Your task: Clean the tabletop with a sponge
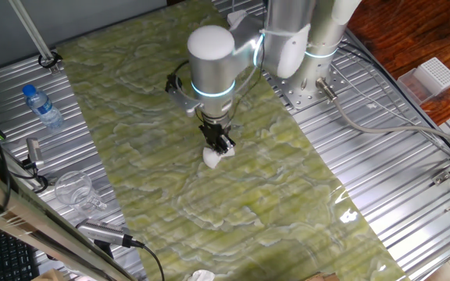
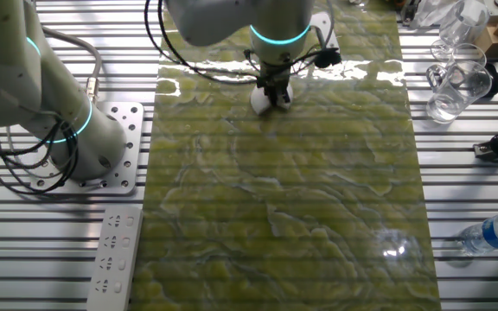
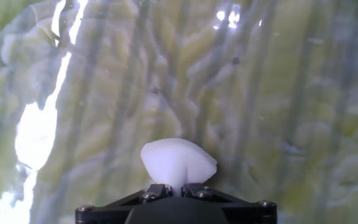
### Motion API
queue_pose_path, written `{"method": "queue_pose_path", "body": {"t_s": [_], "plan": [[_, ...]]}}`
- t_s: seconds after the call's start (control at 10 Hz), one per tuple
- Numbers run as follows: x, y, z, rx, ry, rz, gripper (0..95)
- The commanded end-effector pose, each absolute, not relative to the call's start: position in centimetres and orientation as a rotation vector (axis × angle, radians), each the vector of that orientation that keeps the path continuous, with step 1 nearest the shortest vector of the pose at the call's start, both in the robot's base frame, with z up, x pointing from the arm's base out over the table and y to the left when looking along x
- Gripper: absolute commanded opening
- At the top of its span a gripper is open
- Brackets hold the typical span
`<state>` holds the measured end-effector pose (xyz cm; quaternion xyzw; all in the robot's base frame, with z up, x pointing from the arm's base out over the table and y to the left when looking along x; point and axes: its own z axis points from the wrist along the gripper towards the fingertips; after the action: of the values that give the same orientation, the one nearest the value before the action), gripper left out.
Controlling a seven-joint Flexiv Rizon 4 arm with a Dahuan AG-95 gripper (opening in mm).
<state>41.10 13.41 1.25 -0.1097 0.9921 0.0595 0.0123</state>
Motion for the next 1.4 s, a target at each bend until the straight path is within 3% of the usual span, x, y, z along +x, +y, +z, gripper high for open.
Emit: {"method": "queue_pose_path", "body": {"t_s": [0.1, 0.6, 1.4], "plan": [[41.0, 14.1, 1.4, -0.304, 3.088, 0.190, 0.0], [40.7, 16.1, 1.8, -0.282, 3.099, 0.215, 0.0], [41.5, 14.5, 1.2, -0.449, 3.062, 0.084, 0.0]]}}
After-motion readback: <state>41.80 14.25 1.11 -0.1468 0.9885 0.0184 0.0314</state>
